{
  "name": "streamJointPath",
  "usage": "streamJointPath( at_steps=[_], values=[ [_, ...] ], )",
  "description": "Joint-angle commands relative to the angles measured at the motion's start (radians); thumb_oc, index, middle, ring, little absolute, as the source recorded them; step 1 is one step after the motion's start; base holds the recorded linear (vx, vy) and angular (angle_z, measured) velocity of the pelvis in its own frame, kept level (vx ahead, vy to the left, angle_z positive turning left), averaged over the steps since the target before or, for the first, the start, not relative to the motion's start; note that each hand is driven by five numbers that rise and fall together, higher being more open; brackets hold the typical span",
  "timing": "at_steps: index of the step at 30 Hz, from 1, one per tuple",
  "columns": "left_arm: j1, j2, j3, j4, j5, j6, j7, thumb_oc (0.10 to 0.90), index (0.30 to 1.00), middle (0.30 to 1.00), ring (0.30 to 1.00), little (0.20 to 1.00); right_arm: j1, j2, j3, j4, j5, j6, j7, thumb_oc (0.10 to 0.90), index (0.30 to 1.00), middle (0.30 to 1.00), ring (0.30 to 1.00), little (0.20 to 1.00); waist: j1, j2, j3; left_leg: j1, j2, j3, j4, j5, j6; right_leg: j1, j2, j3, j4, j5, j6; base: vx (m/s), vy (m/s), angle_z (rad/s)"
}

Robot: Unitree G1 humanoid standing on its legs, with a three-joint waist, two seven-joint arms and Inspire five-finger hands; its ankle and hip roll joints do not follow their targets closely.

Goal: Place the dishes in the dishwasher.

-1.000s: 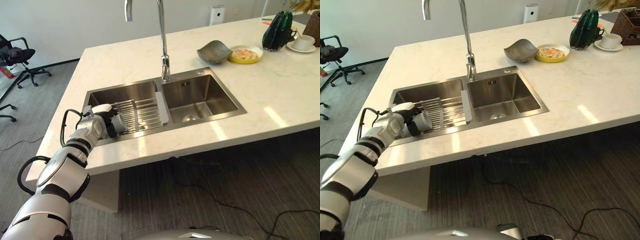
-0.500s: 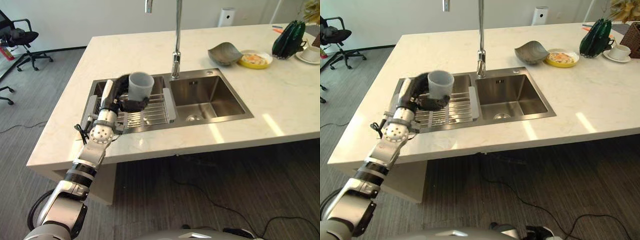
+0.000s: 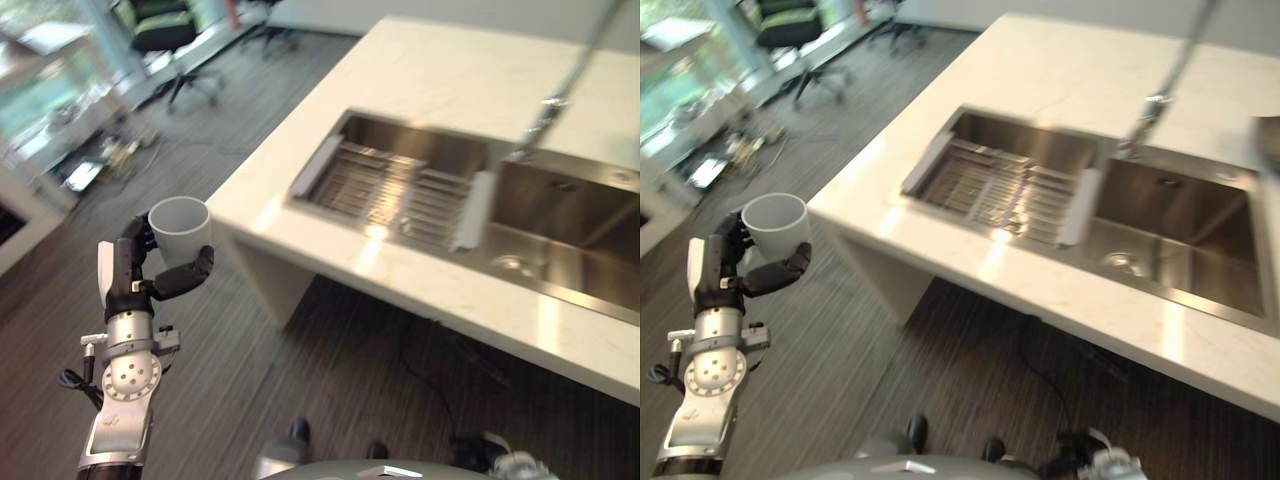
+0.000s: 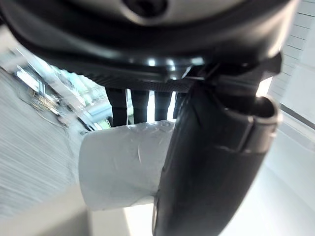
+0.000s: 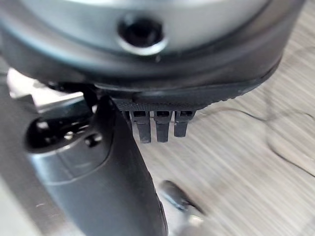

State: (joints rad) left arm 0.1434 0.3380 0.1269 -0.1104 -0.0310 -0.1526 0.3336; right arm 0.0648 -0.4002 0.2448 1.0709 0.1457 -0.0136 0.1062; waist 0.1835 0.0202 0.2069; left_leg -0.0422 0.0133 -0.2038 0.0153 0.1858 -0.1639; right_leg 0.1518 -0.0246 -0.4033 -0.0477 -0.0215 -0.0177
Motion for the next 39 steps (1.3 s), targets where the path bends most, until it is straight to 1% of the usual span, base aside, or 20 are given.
streamJointPath(
  at_steps=[1, 2, 3, 4, 7, 8, 10, 11, 12, 14, 15, 16, 17, 18, 19, 20, 22, 24, 27, 39],
  values=[
    [-0.194, 0.222, 0.117, -0.111, 0.034, -0.145, 0.032, 0.400, 0.300, 0.300, 0.300, 0.300, -0.144, 0.013, -0.006, 0.153, 0.017, -0.043, 0.023, 0.800, 0.900, 0.900, 0.900, 0.900, 0.021, -0.005, -0.032, -0.082, 0.113, 0.194, -0.051, -0.043, -0.019, -0.046, -0.107, 0.005, -0.028, -0.030, 0.112, -0.18, -0.116, 2.93],
    [-0.209, 0.229, 0.106, -0.115, 0.046, -0.139, 0.033, 0.400, 0.300, 0.300, 0.300, 0.300, -0.126, 0.006, -0.017, 0.164, 0.009, -0.048, 0.027, 0.800, 0.900, 0.900, 0.900, 0.900, 0.000, -0.010, -0.040, -0.088, 0.142, 0.278, 0.025, -0.070, -0.010, -0.045, -0.115, -0.072, -0.020, -0.031, 0.105, -0.21, -0.100, 3.17],
    [-0.226, 0.235, 0.088, -0.128, 0.063, -0.135, 0.013, 0.400, 0.300, 0.300, 0.300, 0.300, -0.089, -0.003, -0.047, 0.200, 0.013, -0.042, 0.021, 0.800, 0.900, 0.900, 0.900, 0.900, -0.037, -0.030, -0.060, -0.043, 0.188, 0.439, 0.100, -0.146, 0.000, -0.031, -0.123, -0.154, -0.022, -0.050, 0.086, -0.31, -0.079, 4.07],
    [-0.232, 0.239, 0.083, -0.136, 0.076, -0.135, 0.007, 0.400, 0.300, 0.300, 0.300, 0.300, -0.081, 0.001, -0.083, 0.218, 0.041, -0.042, 0.016, 0.800, 0.900, 0.900, 0.900, 0.900, -0.057, -0.039, -0.070, -0.004, 0.218, 0.540, 0.146, -0.174, 0.001, -0.028, -0.132, -0.217, -0.018, -0.044, 0.078, -0.26, 0.034, 3.62],
    [-0.238, 0.247, 0.056, -0.162, 0.075, -0.144, -0.044, 0.400, 0.300, 0.300, 0.300, 0.300, -0.074, 0.045, -0.158, 0.216, 0.127, -0.039, -0.006, 0.800, 0.900, 0.900, 0.900, 0.900, -0.080, -0.042, -0.109, 0.133, 0.247, 0.721, 0.115, -0.217, -0.016, -0.018, -0.185, -0.376, 0.000, -0.003, 0.082, -0.17, 0.275, 2.86],
    [-0.238, 0.247, 0.056, -0.162, 0.075, -0.144, -0.044, 0.400, 0.300, 0.300, 0.300, 0.300, -0.074, 0.045, -0.158, 0.216, 0.127, -0.039, -0.006, 0.800, 0.900, 0.900, 0.900, 0.900, -0.080, -0.042, -0.109, 0.133, 0.247, 0.721, 0.115, -0.217, -0.016, -0.018, -0.185, -0.376, 0.000, -0.003, 0.082, -0.04, 0.262, 1.67],
    [-0.246, 0.232, 0.023, -0.162, 0.070, -0.132, -0.055, 0.400, 0.300, 0.300, 0.300, 0.300, -0.046, 0.067, -0.160, 0.199, 0.126, -0.037, -0.020, 0.800, 0.900, 0.900, 0.900, 0.900, -0.095, -0.035, -0.132, 0.149, 0.237, 0.748, 0.004, -0.194, -0.002, -0.010, -0.212, -0.426, 0.021, 0.029, 0.099, 0.01, 0.235, 1.34],
    [-0.243, 0.224, 0.012, -0.163, 0.071, -0.125, -0.063, 0.400, 0.300, 0.300, 0.300, 0.300, -0.040, 0.077, -0.164, 0.189, 0.128, -0.037, -0.026, 0.800, 0.900, 0.900, 0.900, 0.900, -0.097, -0.031, -0.135, 0.150, 0.223, 0.736, -0.035, -0.190, 0.006, -0.006, -0.218, -0.435, 0.036, 0.039, 0.106, 0.06, 0.446, 1.70],
    [-0.241, 0.228, -0.025, -0.169, 0.089, -0.112, -0.088, 0.400, 0.300, 0.300, 0.300, 0.300, -0.041, 0.104, -0.176, 0.164, 0.145, -0.038, -0.049, 0.800, 0.900, 0.900, 0.900, 0.900, -0.108, -0.028, -0.130, 0.153, 0.187, 0.685, -0.092, -0.198, 0.040, -0.017, -0.255, -0.435, 0.109, 0.059, 0.137, 0.06, 0.317, 1.18],
    [-0.241, 0.248, -0.030, -0.175, 0.121, -0.108, -0.091, 0.400, 0.300, 0.300, 0.300, 0.300, -0.044, 0.110, -0.179, 0.154, 0.151, -0.041, -0.054, 0.800, 0.900, 0.900, 0.900, 0.900, -0.113, -0.027, -0.123, 0.148, 0.184, 0.681, -0.098, -0.201, 0.050, -0.025, -0.270, -0.432, 0.148, 0.069, 0.143, 0.05, 0.233, 0.85],
    [-0.238, 0.267, -0.044, -0.178, 0.140, -0.101, -0.098, 0.400, 0.300, 0.300, 0.300, 0.300, -0.043, 0.128, -0.184, 0.137, 0.163, -0.046, -0.057, 0.800, 0.900, 0.900, 0.900, 0.900, -0.134, -0.032, -0.113, 0.148, 0.169, 0.655, -0.103, -0.224, 0.068, -0.053, -0.295, -0.387, 0.228, 0.076, 0.173, 0.10, 0.185, 0.98],
    [-0.245, 0.283, -0.085, -0.164, 0.132, -0.104, -0.103, 0.400, 0.300, 0.300, 0.300, 0.300, -0.059, 0.126, -0.188, 0.119, 0.191, -0.053, -0.065, 0.800, 0.900, 0.900, 0.900, 0.900, -0.188, -0.047, -0.101, 0.146, 0.149, 0.597, -0.103, -0.236, 0.079, -0.119, -0.257, -0.181, 0.271, 0.049, 0.194, 0.10, 0.186, 0.69],
    [-0.255, 0.285, -0.107, -0.145, 0.126, -0.110, -0.096, 0.400, 0.300, 0.300, 0.300, 0.300, -0.072, 0.118, -0.187, 0.112, 0.210, -0.058, -0.065, 0.800, 0.900, 0.900, 0.900, 0.900, -0.223, -0.050, -0.085, 0.146, 0.145, 0.586, -0.103, -0.220, 0.078, -0.178, -0.211, -0.043, 0.275, 0.034, 0.191, 0.05, 0.073, 1.47],
    [-0.258, 0.285, -0.108, -0.142, 0.127, -0.112, -0.094, 0.400, 0.300, 0.300, 0.300, 0.300, -0.074, 0.118, -0.187, 0.113, 0.211, -0.058, -0.065, 0.800, 0.900, 0.900, 0.900, 0.900, -0.217, -0.050, -0.087, 0.143, 0.146, 0.593, -0.103, -0.218, 0.077, -0.186, -0.210, -0.036, 0.277, 0.034, 0.188, 0.16, 0.125, 1.94],
    [-0.298, 0.280, -0.163, -0.117, 0.103, -0.123, -0.104, 0.400, 0.300, 0.300, 0.300, 0.300, -0.072, 0.119, -0.175, 0.103, 0.250, -0.065, -0.046, 0.800, 0.900, 0.900, 0.900, 0.900, -0.269, -0.041, -0.082, 0.136, 0.116, 0.487, -0.103, -0.211, 0.078, -0.211, -0.071, 0.308, 0.204, -0.039, 0.191, 0.21, 0.076, 1.93],
    [-0.313, 0.267, -0.189, -0.105, 0.085, -0.129, -0.106, 0.400, 0.300, 0.300, 0.300, 0.300, -0.070, 0.123, -0.156, 0.103, 0.248, -0.056, -0.037, 0.800, 0.900, 0.900, 0.900, 0.900, -0.272, -0.044, -0.073, 0.136, 0.105, 0.463, -0.103, -0.216, 0.081, -0.224, -0.074, 0.350, 0.188, -0.025, 0.181, 0.18, 0.088, 0.78],
    [-0.320, 0.262, -0.180, -0.092, 0.105, -0.125, -0.113, 0.400, 0.300, 0.300, 0.300, 0.300, -0.073, 0.140, -0.147, 0.098, 0.255, -0.061, -0.050, 0.800, 0.900, 0.900, 0.900, 0.900, -0.250, -0.062, -0.085, 0.141, 0.093, 0.477, -0.103, -0.226, 0.085, -0.168, -0.118, 0.273, 0.120, 0.006, 0.167, 0.03, -0.039, 0.71],
    [-0.299, 0.239, -0.177, -0.086, 0.071, -0.124, -0.131, 0.400, 0.300, 0.300, 0.300, 0.300, -0.078, 0.143, -0.143, 0.115, 0.262, -0.053, -0.047, 0.800, 0.900, 0.900, 0.900, 0.900, -0.230, -0.073, -0.119, 0.153, 0.095, 0.478, -0.103, -0.229, 0.078, -0.087, -0.103, 0.270, 0.011, 0.010, 0.166, 0.17, -0.102, 0.32],
    [-0.260, 0.233, -0.162, -0.089, 0.088, -0.115, -0.137, 0.400, 0.300, 0.300, 0.300, 0.300, -0.065, 0.149, -0.137, 0.134, 0.240, -0.047, -0.043, 0.800, 0.900, 0.900, 0.900, 0.900, -0.220, -0.077, -0.129, 0.180, 0.105, 0.489, -0.103, -0.234, 0.070, -0.040, -0.106, 0.243, -0.031, 0.018, 0.165, 0.10, -0.055, -0.22],
    [-0.230, 0.223, -0.170, -0.097, 0.071, -0.109, -0.165, 0.400, 0.300, 0.300, 0.300, 0.300, -0.079, 0.135, -0.130, 0.138, 0.231, -0.047, -0.041, 0.800, 0.900, 0.900, 0.900, 0.900, -0.231, -0.068, -0.139, 0.210, 0.119, 0.472, -0.103, -0.223, 0.056, -0.015, -0.078, 0.247, -0.037, 0.000, 0.143, 0.02, -0.033, -0.19]
  ],
)
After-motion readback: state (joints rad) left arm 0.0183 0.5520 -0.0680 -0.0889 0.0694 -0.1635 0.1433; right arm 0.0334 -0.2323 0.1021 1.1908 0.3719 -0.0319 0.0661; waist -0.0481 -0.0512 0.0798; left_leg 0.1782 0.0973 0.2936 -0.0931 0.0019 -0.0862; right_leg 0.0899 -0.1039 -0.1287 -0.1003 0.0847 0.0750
